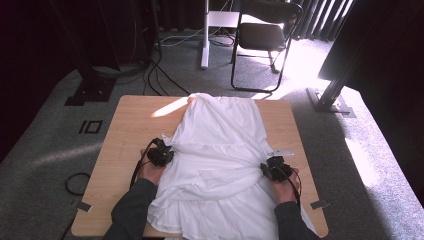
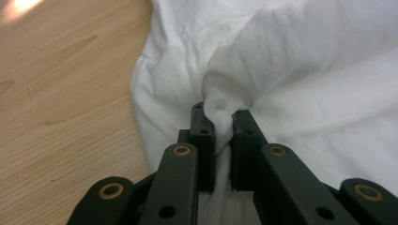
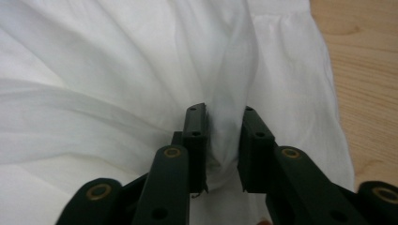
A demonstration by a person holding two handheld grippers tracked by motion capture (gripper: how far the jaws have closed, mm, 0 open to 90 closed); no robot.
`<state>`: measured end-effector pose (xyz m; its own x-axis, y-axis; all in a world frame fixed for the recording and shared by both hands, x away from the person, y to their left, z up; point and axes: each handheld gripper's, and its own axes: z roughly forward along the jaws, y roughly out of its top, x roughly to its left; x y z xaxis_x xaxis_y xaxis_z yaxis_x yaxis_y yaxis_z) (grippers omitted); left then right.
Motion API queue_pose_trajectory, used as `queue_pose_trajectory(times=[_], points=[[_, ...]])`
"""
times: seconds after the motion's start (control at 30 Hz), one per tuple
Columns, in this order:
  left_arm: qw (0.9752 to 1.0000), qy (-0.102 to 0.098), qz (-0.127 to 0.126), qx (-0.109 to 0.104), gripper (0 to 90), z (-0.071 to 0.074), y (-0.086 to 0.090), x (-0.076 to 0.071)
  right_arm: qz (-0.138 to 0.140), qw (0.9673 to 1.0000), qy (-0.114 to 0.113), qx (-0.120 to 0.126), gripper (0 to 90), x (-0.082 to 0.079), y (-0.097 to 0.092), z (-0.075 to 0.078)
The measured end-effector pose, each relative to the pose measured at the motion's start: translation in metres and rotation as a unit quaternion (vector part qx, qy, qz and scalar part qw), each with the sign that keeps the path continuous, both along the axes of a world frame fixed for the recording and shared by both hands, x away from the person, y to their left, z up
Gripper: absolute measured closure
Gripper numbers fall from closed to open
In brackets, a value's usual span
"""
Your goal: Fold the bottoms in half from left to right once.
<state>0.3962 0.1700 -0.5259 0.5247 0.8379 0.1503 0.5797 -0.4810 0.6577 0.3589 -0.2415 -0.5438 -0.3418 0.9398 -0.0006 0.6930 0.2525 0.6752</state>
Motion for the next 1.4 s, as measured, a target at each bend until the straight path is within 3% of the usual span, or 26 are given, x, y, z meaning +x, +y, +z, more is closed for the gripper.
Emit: queue_pose_trajectory(times=[0.07,0.1,0.2,0.27,0.33,0.4,0.47,0.53,0.6,0.67,0.73,0.8,0.9,0.97,1.0,1.07,1.17,1.2,1.23,1.27,1.3,1.37,1.4], points=[[0.9997,-0.014,-0.014,-0.017,84.1,0.01,0.003,-0.012,-0.004,0.9999,-0.003,0.016,58.5,0.0,-0.002,0.002],[0.9992,-0.022,-0.019,-0.029,84.2,0.015,0.004,-0.019,-0.006,0.9999,-0.002,0.016,61.2,0.001,-0.004,0.002],[0.9979,-0.036,-0.024,-0.048,84.4,0.026,0.009,-0.029,-0.006,0.9999,-0.009,0.007,84.4,0.001,-0.004,0.004],[0.9975,-0.042,-0.023,-0.052,84.5,0.032,0.013,-0.032,-0.005,0.9995,-0.031,0.002,87.7,-0.005,-0.002,0.012],[0.9962,-0.049,-0.02,-0.069,84.7,0.042,0.017,-0.037,-0.003,0.9985,-0.054,0.005,88.1,-0.013,-0.004,0.025],[0.9936,-0.062,-0.028,-0.09,84.6,0.054,0.018,-0.043,-0.004,0.9964,-0.082,0.024,88.4,-0.022,-0.011,0.044],[0.9929,-0.071,-0.035,-0.088,83.4,0.061,0.012,-0.047,-0.019,0.9927,-0.111,0.043,88.4,-0.029,-0.023,0.064],[0.9936,-0.064,-0.044,-0.082,75.0,0.058,0.005,-0.048,-0.037,0.9919,-0.119,0.027,88.3,-0.029,-0.034,0.073],[0.9953,-0.05,-0.047,-0.069,71.1,0.048,-0.003,-0.046,-0.058,0.9934,-0.097,0.02,88.2,-0.02,-0.046,0.066],[0.9962,-0.034,-0.05,-0.063,65.9,0.037,-0.008,-0.043,-0.064,0.9962,-0.055,0.023,88.1,-0.009,-0.056,0.045],[0.9965,-0.019,-0.053,-0.063,59.9,0.029,-0.01,-0.041,-0.062,0.998,-0.013,0.009,87.8,0.0,-0.058,0.022],[0.9963,-0.021,-0.049,-0.067,56.6,0.028,-0.01,-0.042,-0.062,0.998,0.013,0.002,86.3,0.005,-0.058,0.006],[0.9953,-0.038,-0.049,-0.075,52.9,0.035,-0.007,-0.049,-0.071,0.9973,0.017,-0.011,72.4,0.006,-0.056,0.005],[0.994,-0.053,-0.051,-0.081,50.0,0.042,-0.006,-0.056,-0.08,0.9965,-0.012,-0.021,64.6,-0.002,-0.052,0.016],[0.9931,-0.056,-0.056,-0.086,50.1,0.045,-0.006,-0.06,-0.078,0.9965,-0.03,-0.014,60.9,-0.008,-0.05,0.023],[0.9911,-0.055,-0.076,-0.094,50.9,0.047,-0.011,-0.067,-0.061,0.9965,-0.058,0.003,58.0,-0.024,-0.04,0.039],[0.9893,-0.042,-0.117,-0.076,55.9,0.036,-0.029,-0.077,0.021,0.9966,-0.075,0.028,55.7,-0.046,-0.012,0.046],[0.9893,-0.042,-0.117,-0.076,57.4,0.036,-0.029,-0.077,0.021,0.9966,-0.075,0.028,55.7,-0.046,-0.012,0.046],[0.9892,-0.014,-0.139,-0.046,57.4,0.019,-0.041,-0.077,0.047,0.9956,-0.069,0.043,54.6,-0.05,-0.003,0.045],[0.9903,-0.004,-0.136,-0.029,58.3,0.01,-0.048,-0.075,0.092,0.9928,-0.059,0.05,51.8,-0.054,0.017,0.036],[0.9903,0.011,-0.137,-0.019,58.2,0.0,-0.052,-0.073,0.11,0.9914,-0.054,0.046,50.3,-0.054,0.026,0.03],[0.9896,0.032,-0.14,-0.004,58.5,-0.015,-0.058,-0.066,0.129,0.9906,-0.031,0.034,49.7,-0.05,0.041,0.018],[0.9892,0.033,-0.14,-0.029,58.9,-0.017,-0.057,-0.063,0.129,0.9911,-0.021,0.021,50.0,-0.046,0.046,0.012]])
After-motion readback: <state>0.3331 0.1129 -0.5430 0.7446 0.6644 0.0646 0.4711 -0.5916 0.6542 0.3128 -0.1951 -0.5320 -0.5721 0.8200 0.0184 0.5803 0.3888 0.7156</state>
